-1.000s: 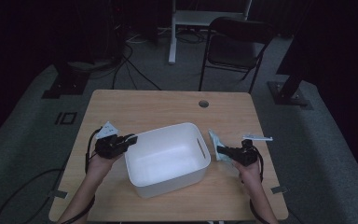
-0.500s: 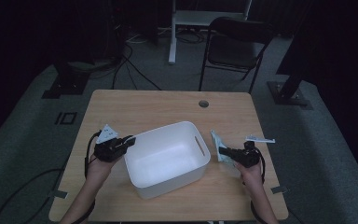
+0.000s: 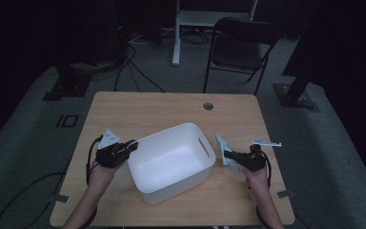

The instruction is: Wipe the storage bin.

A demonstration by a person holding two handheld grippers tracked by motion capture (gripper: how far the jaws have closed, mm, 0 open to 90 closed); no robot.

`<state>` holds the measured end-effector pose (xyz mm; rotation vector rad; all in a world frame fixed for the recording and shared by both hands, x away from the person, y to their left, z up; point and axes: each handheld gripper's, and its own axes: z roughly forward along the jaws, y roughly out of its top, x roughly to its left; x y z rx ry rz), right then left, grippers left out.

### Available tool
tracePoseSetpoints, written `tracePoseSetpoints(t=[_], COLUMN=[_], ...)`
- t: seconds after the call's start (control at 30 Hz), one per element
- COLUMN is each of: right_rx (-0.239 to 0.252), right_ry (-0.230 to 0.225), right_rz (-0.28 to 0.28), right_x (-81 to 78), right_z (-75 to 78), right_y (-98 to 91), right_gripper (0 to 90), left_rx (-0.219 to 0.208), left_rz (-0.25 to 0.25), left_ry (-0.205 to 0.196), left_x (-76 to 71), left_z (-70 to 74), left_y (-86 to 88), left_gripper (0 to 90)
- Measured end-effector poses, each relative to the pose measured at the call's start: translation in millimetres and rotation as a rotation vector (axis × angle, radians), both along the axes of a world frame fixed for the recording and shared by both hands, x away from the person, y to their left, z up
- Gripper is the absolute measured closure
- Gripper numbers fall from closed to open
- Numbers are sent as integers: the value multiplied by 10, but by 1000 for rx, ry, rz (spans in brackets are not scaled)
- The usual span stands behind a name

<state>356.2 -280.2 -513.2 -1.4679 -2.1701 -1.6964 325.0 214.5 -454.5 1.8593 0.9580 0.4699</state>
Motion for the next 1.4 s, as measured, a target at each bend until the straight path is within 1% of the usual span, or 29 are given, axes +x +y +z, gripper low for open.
tracePoseSetpoints(t=[0.03,0.07,0.1,0.13,0.17,0.2,0.23,0.27,0.37,0.4,0.43,0.47,0.5,0.57,0.63,0.77,0.8,0.9,0.97,1.0,1.1,1.13,1.23,1.27,1.3,1.33,1.37,1.4], right_rx=[0,-1,-2,-4,-5,-7,-6,-6,-9,-7,-7,-6,-7,-5,-6,-6,-4,-2,-3,-1,2,4,4,6,6,5,7,6], right_ry=[0,3,4,4,5,5,8,7,8,9,9,9,8,8,9,10,10,12,12,12,14,13,14,12,12,12,13,14], right_rz=[0,2,3,4,4,5,6,6,7,8,7,6,6,4,4,4,4,1,1,2,0,1,1,2,2,2,3,2], right_x=[0,0,-1,0,0,2,2,2,3,4,3,1,1,2,2,2,3,5,4,4,5,6,6,6,6,5,3,1], right_z=[0,-5,-6,-9,-11,-13,-15,-18,-23,-25,-25,-25,-25,-26,-27,-30,-31,-36,-36,-35,-36,-38,-37,-35,-35,-36,-38,-39], right_y=[0,2,4,7,10,13,15,15,14,11,8,5,2,-4,-5,-5,-7,-13,-16,-18,-20,-19,-17,-17,-17,-18,-19,-17], right_gripper=[835,835,835,835,835,835,835,835,835,835,835,835,835,835,835,835,835,835,835,835,835,835,835,835,835,835,835,835], left_rx=[0,-25,-42,-41,-50,-61,-55,-58,-52,-51,-54,-54,-65,-65,-75,-75,-74,-70,-63,-64,-45,-53,-58,-66,-66,-70,-73,-63], left_rz=[0,-23,-40,-45,-54,-63,-66,-76,-84,-103,-109,-109,-108,-93,-93,-96,-103,-95,-77,-69,-43,-37,-42,-45,-45,-41,-47,-48], left_ry=[0,7,2,2,1,1,-3,1,4,13,19,19,23,18,20,11,9,5,-2,-2,-13,-6,1,9,9,4,10,12], left_x=[0,33,43,54,66,78,90,104,131,155,166,166,180,186,188,156,145,108,79,66,32,33,45,62,62,79,92,109], left_z=[0,-2,-3,1,4,9,18,23,29,27,24,24,21,14,5,-3,-5,-5,-4,-5,0,1,4,7,7,17,21,26], left_y=[0,17,23,25,26,25,23,19,5,-6,-10,-10,-9,-2,6,5,6,6,6,6,-17,-20,-12,-7,-7,-14,-19,-32], left_gripper=[667,649,635,617,614,613,614,619,663,680,684,715,718,774,787,812,823,852,867,869,869,867,863,821,817,791,790,760])
